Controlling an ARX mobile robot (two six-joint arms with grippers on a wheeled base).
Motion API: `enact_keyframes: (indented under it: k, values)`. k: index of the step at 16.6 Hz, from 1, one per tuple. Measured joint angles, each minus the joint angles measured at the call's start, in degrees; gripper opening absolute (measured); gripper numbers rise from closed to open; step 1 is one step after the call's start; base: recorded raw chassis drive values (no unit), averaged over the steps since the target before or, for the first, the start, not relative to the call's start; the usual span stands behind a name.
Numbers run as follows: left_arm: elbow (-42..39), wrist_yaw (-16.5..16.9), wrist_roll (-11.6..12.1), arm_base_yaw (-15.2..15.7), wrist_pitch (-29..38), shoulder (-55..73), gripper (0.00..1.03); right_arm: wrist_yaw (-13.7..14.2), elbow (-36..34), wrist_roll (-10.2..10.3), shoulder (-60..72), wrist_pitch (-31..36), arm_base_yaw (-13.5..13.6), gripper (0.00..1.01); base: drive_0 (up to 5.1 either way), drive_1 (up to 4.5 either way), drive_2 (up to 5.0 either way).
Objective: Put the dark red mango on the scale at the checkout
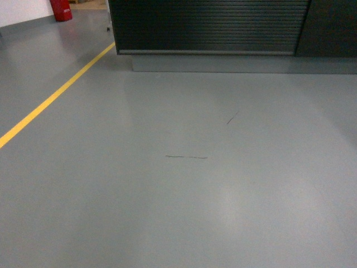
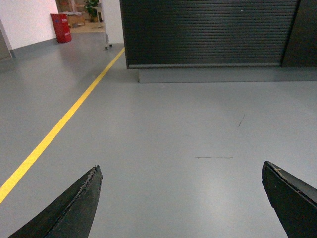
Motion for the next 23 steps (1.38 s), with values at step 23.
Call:
enact_keyframes:
  k: [23]
  values:
    - [0.0, 0.0, 0.0, 0.0, 0.0, 0.0, 0.98, 0.0, 0.0, 0.0, 0.0, 0.0, 0.0, 0.98, 0.0, 0.00, 0.0]
